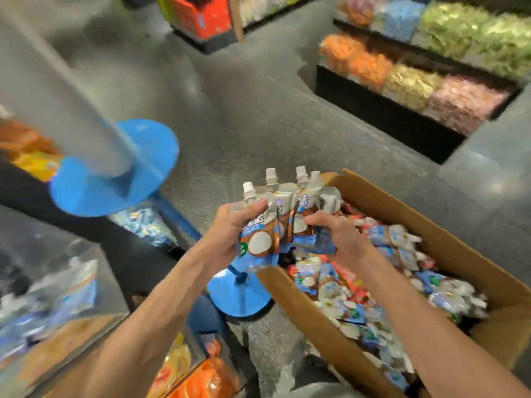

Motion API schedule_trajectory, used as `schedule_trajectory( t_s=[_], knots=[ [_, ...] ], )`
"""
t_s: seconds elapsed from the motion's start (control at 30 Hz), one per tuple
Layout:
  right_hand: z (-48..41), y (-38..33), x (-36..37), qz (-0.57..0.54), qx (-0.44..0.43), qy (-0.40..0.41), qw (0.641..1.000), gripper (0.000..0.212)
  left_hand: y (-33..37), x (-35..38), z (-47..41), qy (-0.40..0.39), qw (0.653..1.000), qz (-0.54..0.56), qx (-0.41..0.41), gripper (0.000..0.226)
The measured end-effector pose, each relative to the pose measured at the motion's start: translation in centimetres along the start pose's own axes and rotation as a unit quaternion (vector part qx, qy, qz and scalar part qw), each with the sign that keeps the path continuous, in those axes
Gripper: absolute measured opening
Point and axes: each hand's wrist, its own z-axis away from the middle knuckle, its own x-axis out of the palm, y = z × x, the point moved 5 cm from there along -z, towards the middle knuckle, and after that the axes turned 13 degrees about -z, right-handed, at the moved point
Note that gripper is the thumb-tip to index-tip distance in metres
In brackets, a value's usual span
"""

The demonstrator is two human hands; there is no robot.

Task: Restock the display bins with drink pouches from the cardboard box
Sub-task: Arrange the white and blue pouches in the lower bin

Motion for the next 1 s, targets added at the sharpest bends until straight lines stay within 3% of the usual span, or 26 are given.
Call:
schedule_trajectory(
  t_s=[0.03,0.13,0.27,0.37,0.47,0.53,0.6,0.63,0.83,1.0],
  knots=[
    [0.3,0.9,2.9,0.010,0.006,-0.030,0.999,0.005,0.3,-2.3,2.3,0.017,1.000,0.017,0.002,0.044],
    [1.5,4.7,11.1,0.080,0.037,-0.072,0.993,0.031,0.3,-8.4,9.8,0.047,0.996,0.079,0.001,0.046],
    [3.6,11.1,20.3,0.130,0.060,-0.133,0.981,0.044,-1.4,-15.2,19.0,0.135,0.986,0.094,0.003,0.045],
    [4.7,15.8,25.8,0.149,0.059,-0.163,0.974,0.026,-2.4,-18.7,24.6,0.189,0.976,0.110,0.016,0.030],
    [6.5,20.0,30.5,0.101,0.113,-0.210,0.966,0.020,-3.9,-21.4,28.2,0.213,0.968,0.135,0.020,0.026],
    [6.3,22.3,31.1,0.127,0.113,-0.180,0.969,0.031,-5.0,-22.3,29.9,0.202,0.965,0.166,0.004,0.029],
    [6.2,23.8,30.9,0.176,0.102,-0.162,0.966,0.019,-5.9,-23.0,30.8,0.199,0.962,0.185,-0.014,0.031],
    [6.1,24.5,31.0,0.180,0.107,-0.165,0.964,0.017,-6.1,-23.3,31.2,0.210,0.959,0.191,-0.023,0.035],
    [6.7,26.3,32.7,0.189,0.183,-0.207,0.942,0.059,-7.0,-25.4,31.3,0.227,0.959,0.163,-0.042,0.030],
    [5.3,26.1,34.3,0.272,0.169,-0.255,0.912,0.058,-7.6,-27.4,30.5,0.301,0.946,0.108,-0.048,0.039]
  ],
)
